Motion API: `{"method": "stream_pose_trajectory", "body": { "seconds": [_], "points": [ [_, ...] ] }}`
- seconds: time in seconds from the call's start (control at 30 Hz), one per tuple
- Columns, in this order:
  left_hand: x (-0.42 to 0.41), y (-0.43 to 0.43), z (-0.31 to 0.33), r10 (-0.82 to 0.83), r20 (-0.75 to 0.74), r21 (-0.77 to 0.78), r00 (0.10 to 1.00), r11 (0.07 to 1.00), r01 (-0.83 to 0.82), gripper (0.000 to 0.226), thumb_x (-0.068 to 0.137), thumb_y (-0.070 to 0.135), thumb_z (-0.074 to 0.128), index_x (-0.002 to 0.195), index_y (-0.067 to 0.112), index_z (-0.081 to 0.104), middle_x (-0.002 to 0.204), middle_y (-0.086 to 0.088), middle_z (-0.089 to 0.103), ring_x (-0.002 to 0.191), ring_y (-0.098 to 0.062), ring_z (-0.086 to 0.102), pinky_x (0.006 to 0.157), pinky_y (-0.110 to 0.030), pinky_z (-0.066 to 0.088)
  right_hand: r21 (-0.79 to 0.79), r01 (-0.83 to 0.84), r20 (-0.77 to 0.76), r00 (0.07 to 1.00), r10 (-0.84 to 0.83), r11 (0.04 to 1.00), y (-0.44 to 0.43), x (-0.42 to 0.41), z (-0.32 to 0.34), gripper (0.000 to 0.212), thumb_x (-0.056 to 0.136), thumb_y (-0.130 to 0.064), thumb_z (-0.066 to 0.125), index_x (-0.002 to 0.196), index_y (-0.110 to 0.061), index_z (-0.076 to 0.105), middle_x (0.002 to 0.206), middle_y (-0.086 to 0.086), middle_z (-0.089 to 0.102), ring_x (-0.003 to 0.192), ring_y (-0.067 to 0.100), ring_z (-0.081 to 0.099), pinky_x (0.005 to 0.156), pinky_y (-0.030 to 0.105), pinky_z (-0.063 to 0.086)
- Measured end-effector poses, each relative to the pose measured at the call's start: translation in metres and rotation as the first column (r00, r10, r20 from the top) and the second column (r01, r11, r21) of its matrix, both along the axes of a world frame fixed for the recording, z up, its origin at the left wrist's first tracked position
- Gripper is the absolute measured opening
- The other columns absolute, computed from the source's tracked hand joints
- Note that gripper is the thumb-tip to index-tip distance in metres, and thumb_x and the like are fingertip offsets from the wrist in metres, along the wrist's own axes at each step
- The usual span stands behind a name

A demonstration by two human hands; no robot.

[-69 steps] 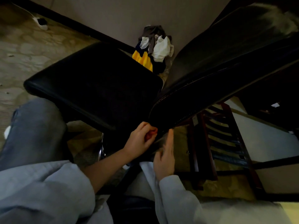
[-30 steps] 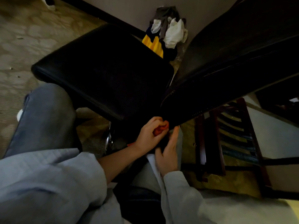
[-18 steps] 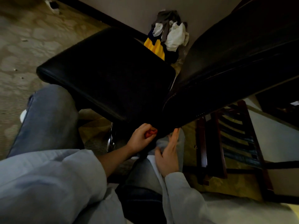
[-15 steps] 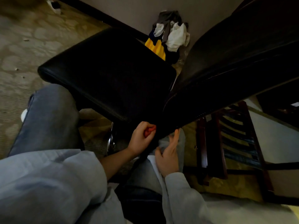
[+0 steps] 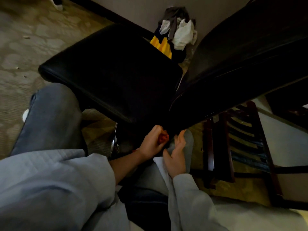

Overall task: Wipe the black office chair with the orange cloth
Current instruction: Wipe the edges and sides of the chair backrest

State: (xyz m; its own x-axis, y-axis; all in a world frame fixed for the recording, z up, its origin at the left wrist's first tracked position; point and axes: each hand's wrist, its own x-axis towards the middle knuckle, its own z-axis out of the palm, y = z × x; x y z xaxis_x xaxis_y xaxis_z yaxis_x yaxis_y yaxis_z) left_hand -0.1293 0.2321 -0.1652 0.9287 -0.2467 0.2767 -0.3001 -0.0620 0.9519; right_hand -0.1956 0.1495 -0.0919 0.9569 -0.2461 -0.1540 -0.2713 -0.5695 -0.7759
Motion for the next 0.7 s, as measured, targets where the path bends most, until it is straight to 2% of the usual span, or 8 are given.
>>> {"method": "stream_pose_trajectory", "body": {
  "seconds": [0.1, 0.2, 0.33, 0.47, 0.57, 0.7],
  "points": [
    [0.002, 0.000, -0.012, -0.011, -0.101, 0.099, 0.995, 0.995, 0.021, 0.016, 0.084, 0.009, 0.065, 0.091, 0.007, 0.051, 0.091, -0.002, 0.048, 0.078, -0.015, 0.054, 0.066, -0.029, 0.043, -0.003, 0.007, -0.022, 1.000, -0.007, 1.000, -0.001, 0.001, 0.003, 0.092, 0.088, 0.006, 0.050, 0.148, -0.028, -0.011, 0.151, -0.008, 0.020, 0.135, -0.004, 0.018, 0.114, 0.022, 0.021],
    [0.000, -0.001, -0.016, -0.001, -0.142, 0.093, 0.990, 0.996, 0.015, 0.016, 0.084, 0.008, 0.065, 0.092, 0.009, 0.051, 0.091, -0.002, 0.050, 0.079, -0.012, 0.054, 0.067, -0.024, 0.042, -0.050, -0.003, -0.023, 1.000, 0.002, 0.999, -0.003, -0.001, 0.006, 0.093, 0.090, 0.001, 0.052, 0.141, -0.042, -0.014, 0.154, -0.006, 0.020, 0.139, 0.003, 0.021, 0.115, 0.027, 0.022],
    [-0.004, -0.005, -0.007, 0.100, -0.081, -0.054, 0.992, 0.993, -0.105, 0.013, 0.085, 0.009, 0.063, 0.095, 0.008, 0.055, 0.092, 0.003, 0.049, 0.082, 0.002, 0.050, 0.071, -0.014, 0.042, -0.168, -0.060, -0.027, 0.998, 0.057, 0.984, -0.005, -0.002, 0.004, 0.098, 0.087, -0.002, 0.056, 0.134, -0.048, -0.017, 0.143, -0.019, 0.014, 0.135, 0.002, 0.022, 0.110, 0.019, 0.021],
    [-0.001, -0.018, 0.015, 0.113, 0.010, -0.136, 0.994, 0.984, -0.111, 0.019, 0.085, 0.021, 0.059, 0.101, 0.015, 0.053, 0.097, 0.005, 0.047, 0.090, 0.009, 0.047, 0.077, -0.008, 0.040, -0.172, -0.072, -0.053, 0.997, 0.064, 0.982, -0.009, -0.002, 0.000, 0.099, 0.084, 0.002, 0.053, 0.129, -0.052, -0.017, 0.146, -0.015, 0.014, 0.142, 0.013, 0.020, 0.115, 0.028, 0.022],
    [0.000, -0.019, 0.007, 0.095, 0.016, -0.148, 0.995, 0.985, -0.092, 0.020, 0.085, 0.028, 0.058, 0.101, 0.025, 0.047, 0.101, 0.002, 0.048, 0.091, 0.006, 0.049, 0.075, -0.013, 0.043, -0.164, -0.070, -0.043, 0.997, 0.064, 0.984, -0.012, -0.001, -0.005, 0.102, 0.085, -0.001, 0.052, 0.127, -0.060, -0.019, 0.156, -0.006, 0.012, 0.143, 0.012, 0.018, 0.117, 0.032, 0.022],
    [0.000, -0.018, -0.013, 0.111, 0.010, -0.111, 0.994, 0.988, -0.109, 0.024, 0.084, 0.031, 0.058, 0.103, 0.024, 0.044, 0.102, -0.002, 0.049, 0.090, -0.007, 0.052, 0.075, -0.020, 0.045, -0.144, -0.063, -0.072, 0.996, 0.053, 0.988, -0.012, -0.001, -0.006, 0.094, 0.087, 0.001, 0.055, 0.135, -0.042, -0.014, 0.140, -0.013, 0.021, 0.138, 0.005, 0.021, 0.112, 0.022, 0.020]
  ]
}}
